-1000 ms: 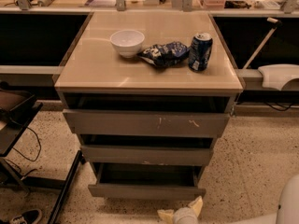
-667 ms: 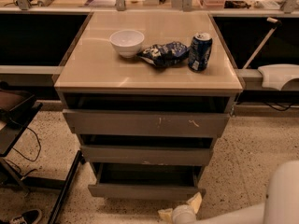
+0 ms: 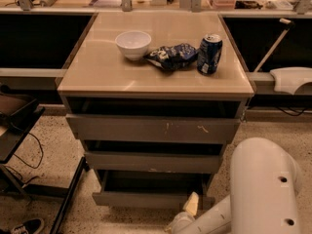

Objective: Open bottom drawer

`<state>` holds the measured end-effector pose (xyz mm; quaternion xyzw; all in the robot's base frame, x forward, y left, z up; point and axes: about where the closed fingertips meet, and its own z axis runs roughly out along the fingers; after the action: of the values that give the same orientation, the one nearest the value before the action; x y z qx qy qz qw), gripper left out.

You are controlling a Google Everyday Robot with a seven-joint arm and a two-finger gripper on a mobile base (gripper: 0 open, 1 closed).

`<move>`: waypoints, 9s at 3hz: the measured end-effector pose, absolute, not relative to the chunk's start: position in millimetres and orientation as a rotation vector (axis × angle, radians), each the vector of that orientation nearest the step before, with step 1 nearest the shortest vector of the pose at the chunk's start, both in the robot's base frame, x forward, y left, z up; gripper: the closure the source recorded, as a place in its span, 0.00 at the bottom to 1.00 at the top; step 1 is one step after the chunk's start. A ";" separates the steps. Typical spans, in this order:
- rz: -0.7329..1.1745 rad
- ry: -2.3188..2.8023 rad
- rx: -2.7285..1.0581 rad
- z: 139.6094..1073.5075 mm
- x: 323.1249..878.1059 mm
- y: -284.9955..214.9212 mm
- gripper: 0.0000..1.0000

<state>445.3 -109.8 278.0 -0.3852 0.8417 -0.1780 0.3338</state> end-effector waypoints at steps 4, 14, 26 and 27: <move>-0.335 2.047 -0.844 250.1 522.6 -159.8 0.00; -0.388 2.077 -1.286 164.3 550.0 -168.0 0.18; -0.500 2.170 -1.175 179.6 393.8 -151.2 1.00; -0.500 2.170 -1.175 179.6 393.9 -151.2 0.81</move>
Offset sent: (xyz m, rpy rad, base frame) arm 0.0636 -0.0268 -0.0076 0.2642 -0.3421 0.0784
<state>393.9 -151.2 179.6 -0.4442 0.8202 -0.1891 0.3070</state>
